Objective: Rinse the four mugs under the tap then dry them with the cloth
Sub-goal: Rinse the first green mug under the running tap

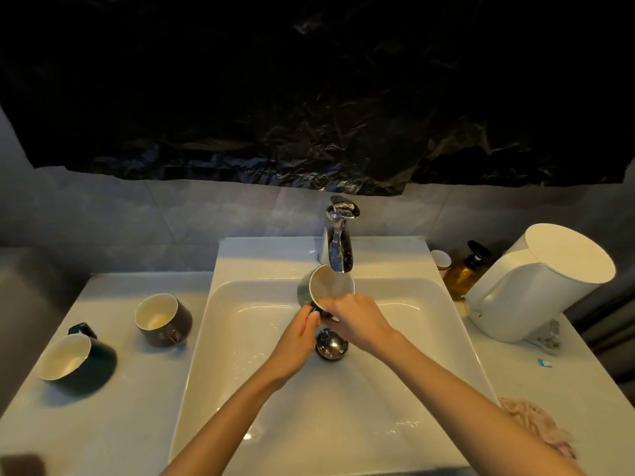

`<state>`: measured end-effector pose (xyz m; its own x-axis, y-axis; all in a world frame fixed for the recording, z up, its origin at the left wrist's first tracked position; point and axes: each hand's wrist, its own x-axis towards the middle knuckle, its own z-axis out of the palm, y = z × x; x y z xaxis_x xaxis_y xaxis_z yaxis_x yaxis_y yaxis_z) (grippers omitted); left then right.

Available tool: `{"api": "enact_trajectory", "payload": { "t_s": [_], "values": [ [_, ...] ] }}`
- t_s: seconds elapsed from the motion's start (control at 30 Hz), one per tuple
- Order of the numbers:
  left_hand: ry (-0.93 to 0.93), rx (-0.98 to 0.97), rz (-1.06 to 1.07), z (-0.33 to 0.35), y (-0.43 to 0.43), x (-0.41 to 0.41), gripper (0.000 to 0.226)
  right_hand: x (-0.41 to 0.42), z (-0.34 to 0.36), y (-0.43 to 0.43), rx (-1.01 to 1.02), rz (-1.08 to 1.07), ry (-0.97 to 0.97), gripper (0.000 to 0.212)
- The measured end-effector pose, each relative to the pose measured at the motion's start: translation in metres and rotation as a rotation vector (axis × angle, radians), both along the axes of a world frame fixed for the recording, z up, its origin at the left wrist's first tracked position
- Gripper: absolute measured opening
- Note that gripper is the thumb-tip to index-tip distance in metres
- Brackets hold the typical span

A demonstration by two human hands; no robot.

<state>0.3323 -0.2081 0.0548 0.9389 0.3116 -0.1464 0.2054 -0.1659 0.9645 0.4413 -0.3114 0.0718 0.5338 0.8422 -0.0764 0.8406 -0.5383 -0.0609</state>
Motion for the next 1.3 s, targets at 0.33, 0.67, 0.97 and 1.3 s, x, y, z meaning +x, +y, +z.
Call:
{"api": "enact_trajectory", "payload": {
  "t_s": [0.33,0.67,0.97,1.3],
  "values": [
    [0.053,0.251,-0.030,-0.019,0.018,0.004,0.024,-0.020,-0.007,0.001,-0.043,-0.264,0.697,0.046],
    [0.004,0.390,-0.082,0.000,0.028,0.002,0.025,-0.007,-0.015,-0.006,-0.248,-0.091,-0.077,0.048],
    [0.114,0.357,-0.132,-0.004,0.029,-0.001,0.023,0.000,0.001,0.006,-0.479,0.189,-0.420,0.055],
    [0.068,0.299,-0.048,-0.001,0.039,0.000,0.021,-0.010,-0.006,-0.002,-0.295,-0.064,0.242,0.035]
  ]
}}
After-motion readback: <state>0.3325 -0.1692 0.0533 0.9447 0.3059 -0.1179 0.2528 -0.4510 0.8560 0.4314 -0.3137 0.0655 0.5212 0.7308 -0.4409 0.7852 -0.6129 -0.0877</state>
